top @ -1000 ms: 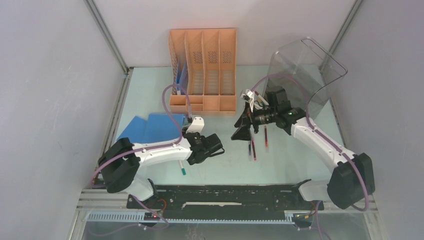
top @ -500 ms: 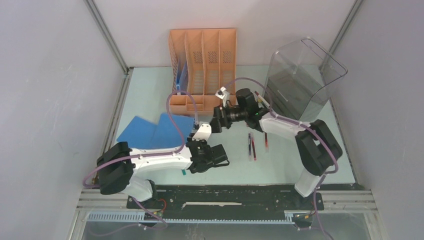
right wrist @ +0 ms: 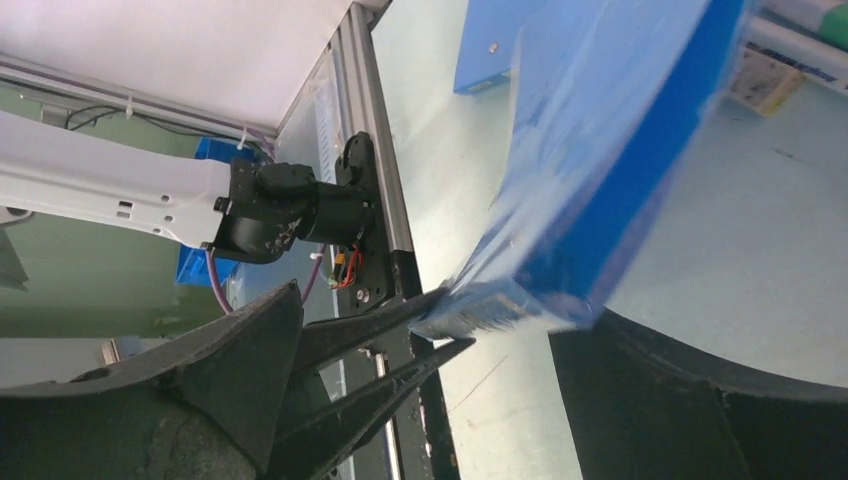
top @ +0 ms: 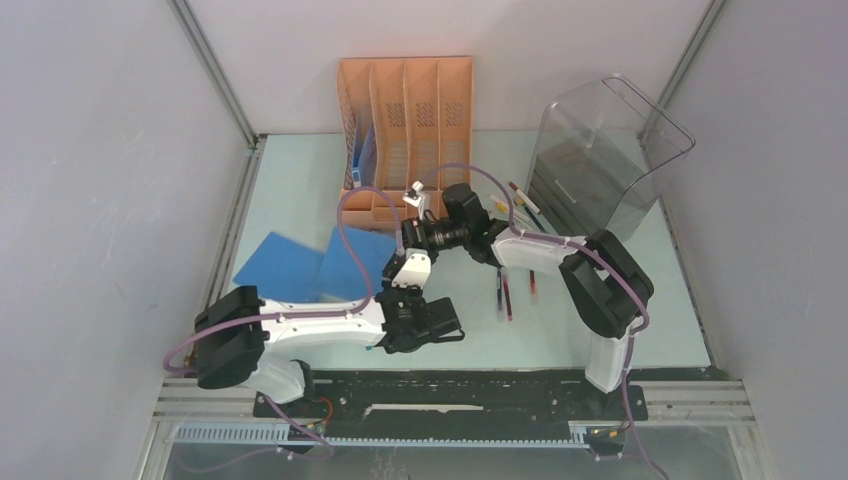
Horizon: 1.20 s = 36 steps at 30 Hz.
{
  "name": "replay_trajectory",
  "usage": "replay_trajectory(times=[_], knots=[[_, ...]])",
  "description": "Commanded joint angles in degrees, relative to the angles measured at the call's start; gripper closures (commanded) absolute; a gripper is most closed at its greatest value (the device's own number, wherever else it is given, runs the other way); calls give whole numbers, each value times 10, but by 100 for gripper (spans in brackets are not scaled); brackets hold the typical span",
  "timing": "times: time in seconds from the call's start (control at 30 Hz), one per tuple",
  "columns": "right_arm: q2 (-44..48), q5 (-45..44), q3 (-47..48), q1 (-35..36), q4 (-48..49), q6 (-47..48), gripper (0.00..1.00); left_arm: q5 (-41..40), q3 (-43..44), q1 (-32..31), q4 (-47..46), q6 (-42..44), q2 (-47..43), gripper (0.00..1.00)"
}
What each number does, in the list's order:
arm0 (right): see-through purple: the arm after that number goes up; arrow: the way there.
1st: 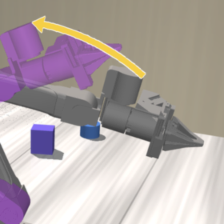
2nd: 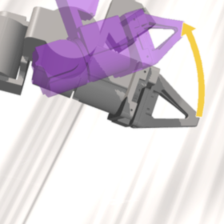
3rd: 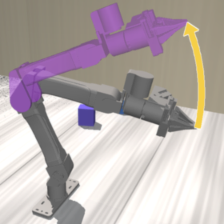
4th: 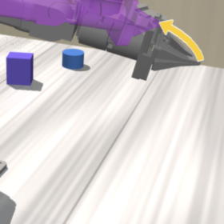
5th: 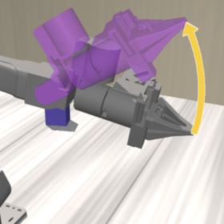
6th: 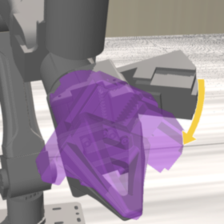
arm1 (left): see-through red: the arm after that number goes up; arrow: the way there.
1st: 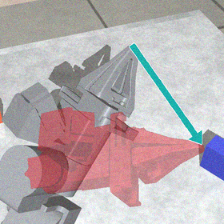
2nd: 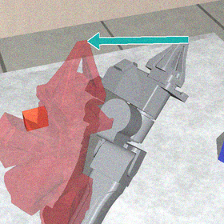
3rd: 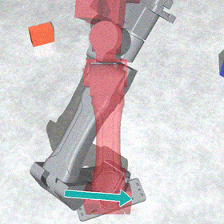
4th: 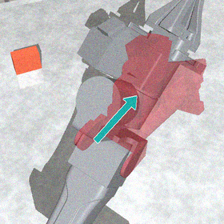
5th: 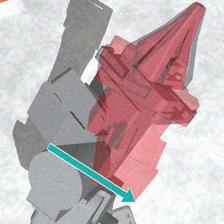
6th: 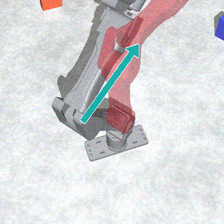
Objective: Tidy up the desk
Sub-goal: Pick up the folder from the corner of the board.
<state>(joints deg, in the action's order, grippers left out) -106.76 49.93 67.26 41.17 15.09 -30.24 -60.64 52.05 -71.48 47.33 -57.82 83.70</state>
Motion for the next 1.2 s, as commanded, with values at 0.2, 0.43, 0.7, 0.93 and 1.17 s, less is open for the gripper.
replay_trajectory(times=[0.2, 0.43, 0.7, 0.93, 1.17], knots=[[-18, 8, 34, 20, 0, -8, 16, -12, 7, -16, -47, 7, -27, 100], [-25, 15, 44, 24, -26, 3, 45, -13, 13, -21, -50, 10, -27, 100], [-10, 8, 43, 3, -50, 13, 94, -10, 6, -26, -50, 4, -48, 89], [3, 38, 42, -6, -47, 0, 100, -7, -9, -35, -52, 6, -107, 55], [32, 73, 24, -17, 7, -34, 100, 34, -87, -47, -163, 66, -256, 29]])
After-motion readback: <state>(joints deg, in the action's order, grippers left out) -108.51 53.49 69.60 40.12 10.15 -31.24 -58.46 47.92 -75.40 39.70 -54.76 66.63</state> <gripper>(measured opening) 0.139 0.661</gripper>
